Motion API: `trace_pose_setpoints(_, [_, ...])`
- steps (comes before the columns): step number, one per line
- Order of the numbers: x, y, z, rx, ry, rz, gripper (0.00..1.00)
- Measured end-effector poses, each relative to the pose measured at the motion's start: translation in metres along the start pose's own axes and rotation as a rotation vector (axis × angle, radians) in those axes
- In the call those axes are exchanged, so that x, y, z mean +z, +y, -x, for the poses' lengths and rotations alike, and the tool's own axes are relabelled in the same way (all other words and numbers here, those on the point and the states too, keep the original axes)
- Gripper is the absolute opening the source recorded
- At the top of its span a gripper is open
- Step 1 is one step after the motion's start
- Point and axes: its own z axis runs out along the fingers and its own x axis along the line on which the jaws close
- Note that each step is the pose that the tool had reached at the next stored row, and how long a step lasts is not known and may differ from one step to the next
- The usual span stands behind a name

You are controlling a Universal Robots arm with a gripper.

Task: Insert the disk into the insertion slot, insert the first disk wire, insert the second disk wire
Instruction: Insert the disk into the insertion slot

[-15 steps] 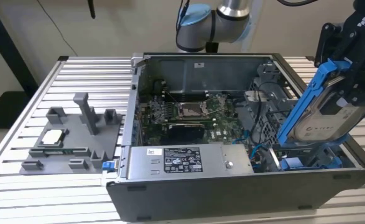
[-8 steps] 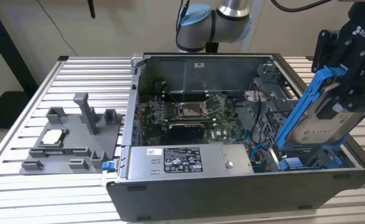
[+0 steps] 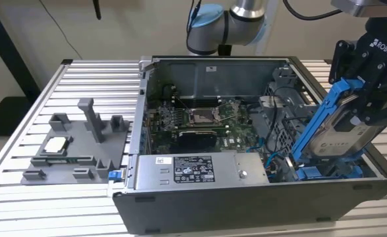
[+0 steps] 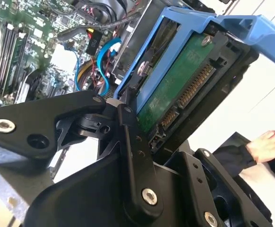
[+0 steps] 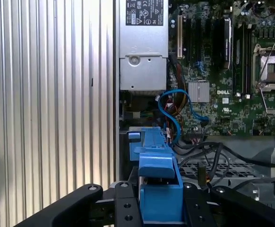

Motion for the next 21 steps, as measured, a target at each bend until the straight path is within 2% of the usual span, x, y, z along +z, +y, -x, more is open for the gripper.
trace_pose_setpoints(5, [0.0005, -0.0002, 0.0000, 0.000, -0.0003, 0.0000, 0.33])
trace_pose_setpoints(11, [0.0045, -0.0022, 0.0000, 0.000, -0.0007, 0.0000, 0.33])
trace_pose_setpoints(21, [0.0171, -0.0068, 0.0062, -0.007, -0.0108, 0.0002, 0.33])
